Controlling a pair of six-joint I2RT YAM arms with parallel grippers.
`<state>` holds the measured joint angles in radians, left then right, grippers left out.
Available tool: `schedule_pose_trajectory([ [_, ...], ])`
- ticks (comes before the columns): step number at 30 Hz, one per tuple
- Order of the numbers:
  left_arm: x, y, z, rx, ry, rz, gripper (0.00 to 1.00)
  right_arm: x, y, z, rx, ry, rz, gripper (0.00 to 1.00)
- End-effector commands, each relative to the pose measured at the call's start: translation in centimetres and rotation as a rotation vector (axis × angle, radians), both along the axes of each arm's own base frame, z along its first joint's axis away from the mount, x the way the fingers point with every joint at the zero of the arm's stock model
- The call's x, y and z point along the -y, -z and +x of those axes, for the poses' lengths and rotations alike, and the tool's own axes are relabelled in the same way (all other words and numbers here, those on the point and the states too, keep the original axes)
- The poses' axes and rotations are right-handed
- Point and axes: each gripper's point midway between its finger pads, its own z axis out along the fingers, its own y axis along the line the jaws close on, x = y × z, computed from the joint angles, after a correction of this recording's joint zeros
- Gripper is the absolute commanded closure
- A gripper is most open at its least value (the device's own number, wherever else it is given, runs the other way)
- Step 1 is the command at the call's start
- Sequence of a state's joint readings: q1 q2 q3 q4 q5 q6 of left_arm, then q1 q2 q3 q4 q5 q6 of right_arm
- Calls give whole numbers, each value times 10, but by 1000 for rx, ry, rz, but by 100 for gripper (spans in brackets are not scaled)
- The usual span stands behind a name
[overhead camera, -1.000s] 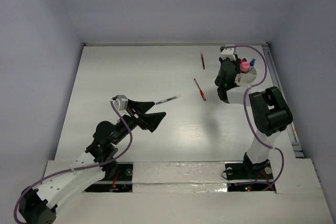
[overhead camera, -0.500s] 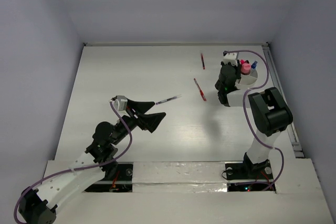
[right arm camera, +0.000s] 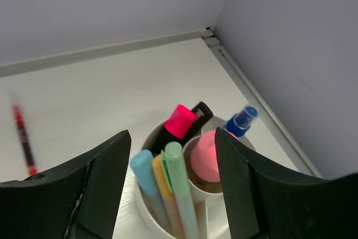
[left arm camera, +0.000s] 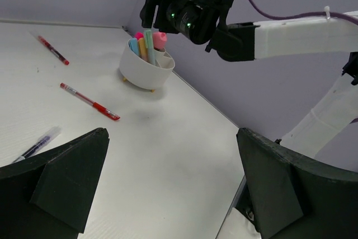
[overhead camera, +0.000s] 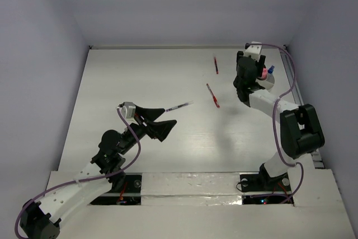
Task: Sort the stationery into containers
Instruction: Place the pen in the storage box, then move the pen to the center of the board.
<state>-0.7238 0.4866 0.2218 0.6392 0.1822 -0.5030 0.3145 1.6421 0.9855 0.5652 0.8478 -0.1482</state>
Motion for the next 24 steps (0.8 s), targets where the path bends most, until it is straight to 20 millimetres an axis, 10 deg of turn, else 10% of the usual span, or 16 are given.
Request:
schedule_pose_trajectory([
  [1, -2, -13, -3, 44, 1, -38, 1, -15, -35, 4, 51, -82, 119, 32],
  [6, -2, -11, 0, 36, -11, -31, 1, -52, -42, 12, 17, -291, 195, 43],
  [9, -3, -9, 3, 32, -22, -25, 1, -94, -12, 23, -137, -479, 261, 87],
  [10, -2, -7, 5, 25, -27, -19, 1, -106, -29, 34, -125, -524, 283, 95],
  [12, -2, -6, 6, 23, -32, -15, 1, -126, 16, 44, -295, -578, 317, 97],
  [14, -1, -4, 7, 20, -30, -5, 4, -138, 5, 66, -314, -599, 329, 98],
  [15, 0, -1, 8, 15, -29, 2, 7, -143, 49, 68, -458, -591, 340, 97],
  [18, 2, 2, 10, 9, -30, 13, 15, -153, 45, 94, -492, -578, 361, 87],
  [22, 2, 5, 13, 6, -39, 20, 23, -156, 89, 126, -561, -508, 362, 35],
  [24, 2, 7, 13, 3, -39, 24, 25, -159, 81, 139, -546, -495, 369, 31],
])
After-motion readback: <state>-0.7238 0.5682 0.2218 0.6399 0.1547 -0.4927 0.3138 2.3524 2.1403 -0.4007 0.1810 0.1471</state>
